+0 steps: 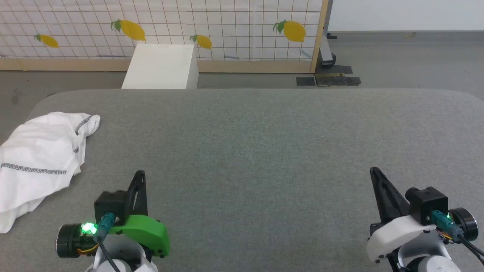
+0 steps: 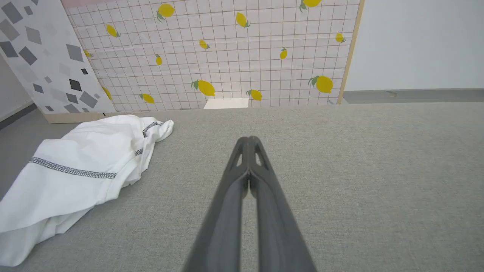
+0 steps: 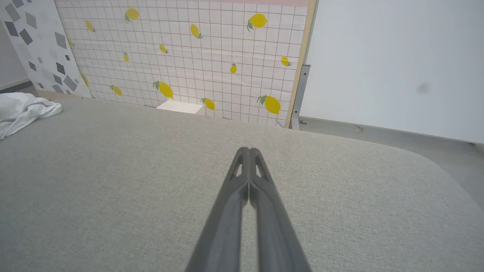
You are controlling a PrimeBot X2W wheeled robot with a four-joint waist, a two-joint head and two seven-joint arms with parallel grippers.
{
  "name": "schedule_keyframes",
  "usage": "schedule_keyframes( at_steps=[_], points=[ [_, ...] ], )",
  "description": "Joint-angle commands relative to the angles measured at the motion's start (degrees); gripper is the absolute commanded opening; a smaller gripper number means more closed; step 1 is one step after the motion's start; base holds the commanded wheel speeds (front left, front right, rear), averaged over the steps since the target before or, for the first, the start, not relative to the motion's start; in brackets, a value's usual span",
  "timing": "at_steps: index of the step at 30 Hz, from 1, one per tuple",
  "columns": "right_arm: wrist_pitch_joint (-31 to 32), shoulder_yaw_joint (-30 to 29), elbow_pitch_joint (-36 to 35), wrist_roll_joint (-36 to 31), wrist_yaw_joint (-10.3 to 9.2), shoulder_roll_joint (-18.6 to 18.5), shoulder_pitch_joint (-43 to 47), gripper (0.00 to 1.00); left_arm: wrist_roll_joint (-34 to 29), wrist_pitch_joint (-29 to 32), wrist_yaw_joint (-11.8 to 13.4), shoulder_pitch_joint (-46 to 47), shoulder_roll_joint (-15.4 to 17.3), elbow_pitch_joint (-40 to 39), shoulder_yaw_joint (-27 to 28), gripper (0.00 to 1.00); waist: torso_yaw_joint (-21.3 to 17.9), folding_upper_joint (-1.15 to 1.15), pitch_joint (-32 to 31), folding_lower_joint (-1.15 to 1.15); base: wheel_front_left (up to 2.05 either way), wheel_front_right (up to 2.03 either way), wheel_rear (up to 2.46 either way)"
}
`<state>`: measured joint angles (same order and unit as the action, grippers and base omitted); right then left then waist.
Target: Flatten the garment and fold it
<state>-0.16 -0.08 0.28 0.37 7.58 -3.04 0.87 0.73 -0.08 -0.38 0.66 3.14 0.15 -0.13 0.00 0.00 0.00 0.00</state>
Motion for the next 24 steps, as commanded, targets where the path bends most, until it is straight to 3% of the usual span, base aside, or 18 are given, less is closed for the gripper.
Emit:
schedule_keyframes(
  at_steps=[1, 24],
  points=[
    [0.16, 0.08, -0.28, -0.37, -0.09, 0.16, -0.87, 0.0, -0.73, 0.08, 0.38, -0.66, -0.26, -0.15, 0.13, 0.0, 0.0, 0.0, 0.0, 0.0, 0.0, 0.0, 0.0],
    [0.16, 0.08, -0.28, -0.37, -0.09, 0.16, -0.87, 0.0, -0.73, 0.08, 0.38, -0.66, -0.26, -0.15, 0.13, 0.0, 0.0, 0.0, 0.0, 0.0, 0.0, 0.0, 0.0]
  ],
)
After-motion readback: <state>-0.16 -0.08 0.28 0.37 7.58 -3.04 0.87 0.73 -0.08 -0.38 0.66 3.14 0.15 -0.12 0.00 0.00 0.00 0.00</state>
